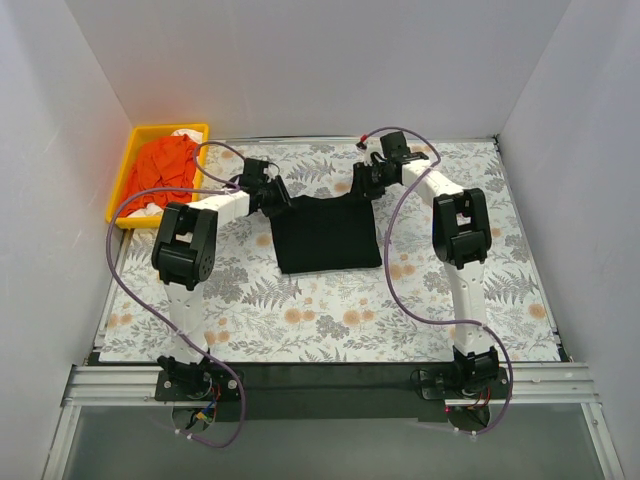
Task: Fold and stack the t-shirts
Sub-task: Fold the tshirt
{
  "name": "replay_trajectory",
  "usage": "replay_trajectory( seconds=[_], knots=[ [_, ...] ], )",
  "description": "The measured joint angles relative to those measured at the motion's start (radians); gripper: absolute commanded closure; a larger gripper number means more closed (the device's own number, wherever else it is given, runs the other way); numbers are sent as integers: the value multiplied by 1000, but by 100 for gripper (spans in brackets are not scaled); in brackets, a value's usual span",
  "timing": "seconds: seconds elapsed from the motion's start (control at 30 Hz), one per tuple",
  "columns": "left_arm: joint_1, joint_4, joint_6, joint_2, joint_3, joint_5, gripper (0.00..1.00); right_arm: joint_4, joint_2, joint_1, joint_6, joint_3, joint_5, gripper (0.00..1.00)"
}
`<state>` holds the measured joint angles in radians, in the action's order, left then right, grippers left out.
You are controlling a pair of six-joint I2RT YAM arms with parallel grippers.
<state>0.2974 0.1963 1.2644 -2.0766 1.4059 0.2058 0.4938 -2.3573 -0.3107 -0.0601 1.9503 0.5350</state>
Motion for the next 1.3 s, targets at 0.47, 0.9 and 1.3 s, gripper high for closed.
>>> replay_trajectory(
  seconds=[0.47, 0.9, 1.3],
  knots=[
    [-76, -14, 9, -33, 46, 135, 62, -183, 44, 80, -245, -127, 164, 63],
    [-32, -161, 105, 159, -226, 204, 63, -562, 183, 72, -457, -474, 278, 64],
    [-27, -137, 98, 168, -297, 167, 64, -610, 225, 75, -460, -656, 298, 64]
  ],
)
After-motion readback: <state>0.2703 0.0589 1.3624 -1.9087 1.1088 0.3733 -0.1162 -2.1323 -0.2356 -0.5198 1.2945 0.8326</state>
